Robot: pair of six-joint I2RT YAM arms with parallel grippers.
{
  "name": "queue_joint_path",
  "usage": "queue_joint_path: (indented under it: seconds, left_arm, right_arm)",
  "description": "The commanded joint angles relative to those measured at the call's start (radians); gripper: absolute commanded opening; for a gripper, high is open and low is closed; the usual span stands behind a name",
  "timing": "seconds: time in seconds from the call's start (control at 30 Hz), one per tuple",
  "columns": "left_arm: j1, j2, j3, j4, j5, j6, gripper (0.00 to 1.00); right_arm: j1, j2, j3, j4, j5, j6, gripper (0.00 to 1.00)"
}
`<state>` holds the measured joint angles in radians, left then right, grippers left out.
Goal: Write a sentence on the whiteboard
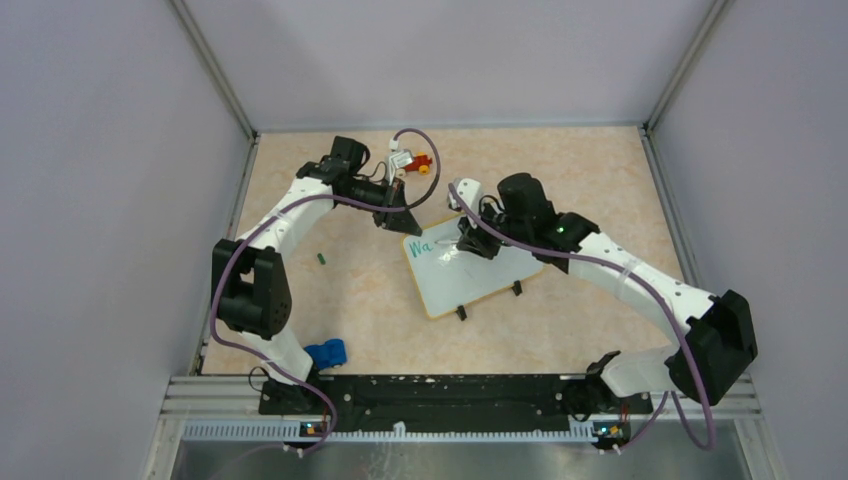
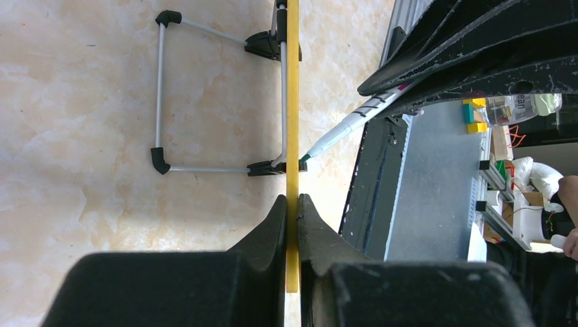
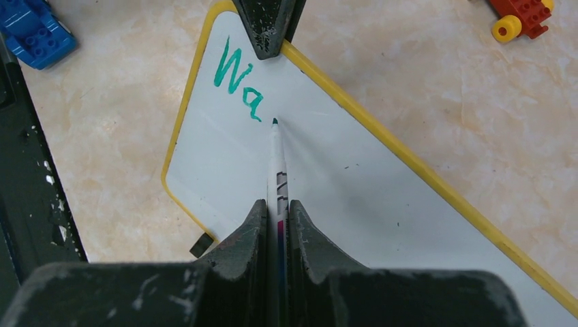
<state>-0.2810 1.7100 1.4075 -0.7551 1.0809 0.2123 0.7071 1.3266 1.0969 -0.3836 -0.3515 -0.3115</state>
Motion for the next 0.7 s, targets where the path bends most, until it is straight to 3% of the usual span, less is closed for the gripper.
queue_joint_path:
  seconds: [0.0, 0.67]
  left_arm:
    - [-0.010, -0.030, -0.015, 0.003, -0.003, 0.022, 0.00]
    - [-0.013, -0.029, -0.016, 0.004, -0.004, 0.022, 0.00]
  right_arm:
    - [-0.018, -0.031, 0.050, 0.030, -0.030, 0.007, 0.00]
    - [-0.018, -0.010, 0.070, 0.044, -0.058, 0.014, 0.00]
